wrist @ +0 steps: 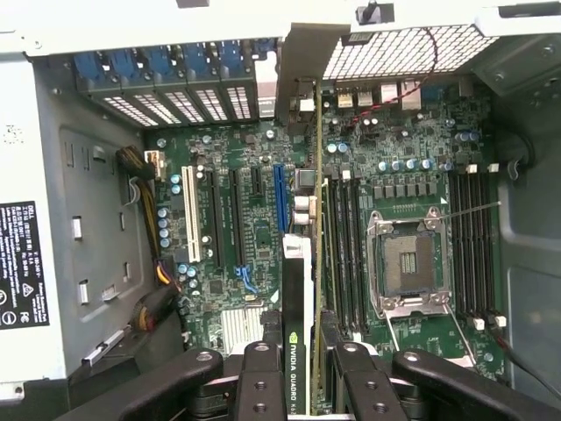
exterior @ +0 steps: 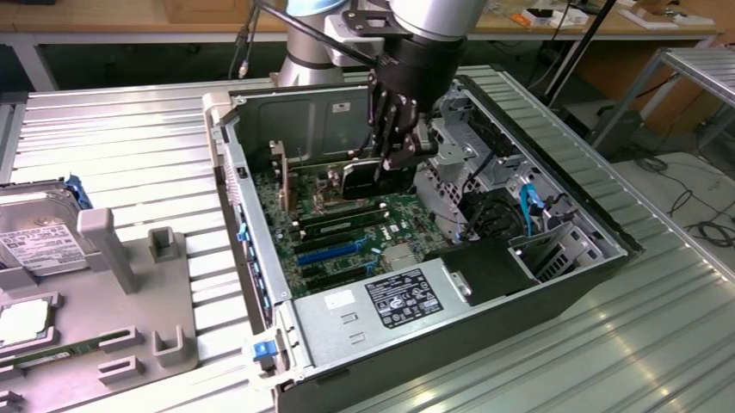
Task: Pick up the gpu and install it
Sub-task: 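Insert the gpu into the slot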
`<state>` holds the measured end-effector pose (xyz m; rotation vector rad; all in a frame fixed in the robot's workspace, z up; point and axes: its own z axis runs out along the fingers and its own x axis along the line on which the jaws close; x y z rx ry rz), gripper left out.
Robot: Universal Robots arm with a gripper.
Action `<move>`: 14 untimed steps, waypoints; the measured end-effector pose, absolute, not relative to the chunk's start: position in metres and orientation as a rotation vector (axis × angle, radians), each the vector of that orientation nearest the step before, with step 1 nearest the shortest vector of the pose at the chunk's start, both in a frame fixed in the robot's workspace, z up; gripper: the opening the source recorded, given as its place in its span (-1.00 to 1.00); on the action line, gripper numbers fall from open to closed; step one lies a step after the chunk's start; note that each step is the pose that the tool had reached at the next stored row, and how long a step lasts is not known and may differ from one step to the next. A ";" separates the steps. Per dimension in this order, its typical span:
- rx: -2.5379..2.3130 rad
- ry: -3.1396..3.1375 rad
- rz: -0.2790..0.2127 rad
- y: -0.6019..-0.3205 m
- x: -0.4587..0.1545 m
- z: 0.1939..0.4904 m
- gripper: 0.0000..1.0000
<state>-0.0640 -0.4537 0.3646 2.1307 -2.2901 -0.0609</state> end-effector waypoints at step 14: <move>2.131 -2.294 -0.058 -0.454 -0.064 0.352 -0.46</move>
